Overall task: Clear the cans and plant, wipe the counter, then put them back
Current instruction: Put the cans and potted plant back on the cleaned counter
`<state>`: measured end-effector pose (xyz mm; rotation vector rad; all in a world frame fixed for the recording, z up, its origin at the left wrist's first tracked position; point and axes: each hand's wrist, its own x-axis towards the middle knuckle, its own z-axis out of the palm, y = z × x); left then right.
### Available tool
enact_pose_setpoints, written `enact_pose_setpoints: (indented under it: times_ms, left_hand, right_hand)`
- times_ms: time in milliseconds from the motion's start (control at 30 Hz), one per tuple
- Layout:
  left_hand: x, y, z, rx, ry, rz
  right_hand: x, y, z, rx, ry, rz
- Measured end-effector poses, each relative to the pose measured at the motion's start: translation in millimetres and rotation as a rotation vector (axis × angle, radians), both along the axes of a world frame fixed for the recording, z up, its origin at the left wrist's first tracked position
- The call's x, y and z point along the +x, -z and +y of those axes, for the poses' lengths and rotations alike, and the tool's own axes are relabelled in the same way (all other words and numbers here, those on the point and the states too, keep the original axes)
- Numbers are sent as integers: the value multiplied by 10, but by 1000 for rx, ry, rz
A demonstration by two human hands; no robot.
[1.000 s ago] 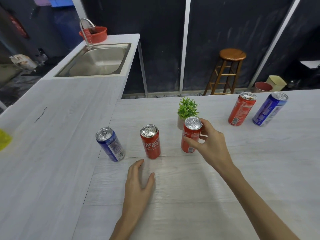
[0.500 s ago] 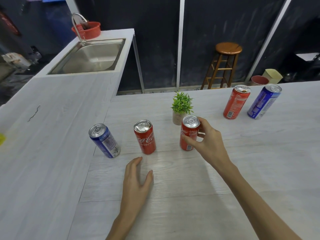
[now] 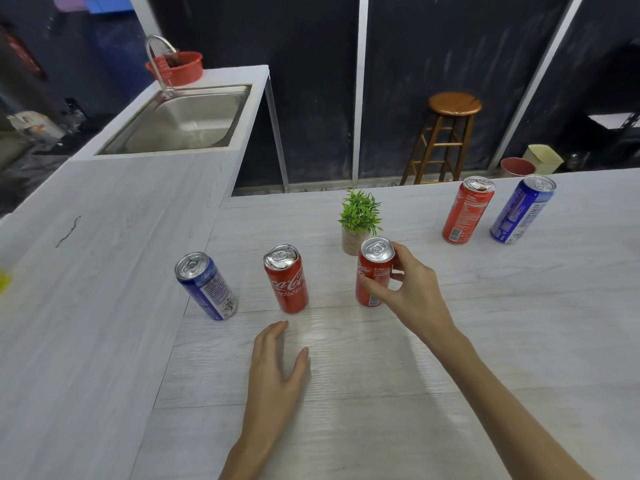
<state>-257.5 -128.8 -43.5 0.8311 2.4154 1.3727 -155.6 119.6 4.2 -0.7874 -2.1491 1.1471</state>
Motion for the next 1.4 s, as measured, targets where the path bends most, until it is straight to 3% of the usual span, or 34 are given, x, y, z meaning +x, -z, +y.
enact_pose_setpoints:
  times_ms: [1033,1400]
  left_hand:
    - [318,8,363,33,23,-4]
    - [420,-3,600,42,-27,-3]
  right_hand:
    - [35,48,94,-11,-62,-20]
    - [203,12,379,-120,-52,6]
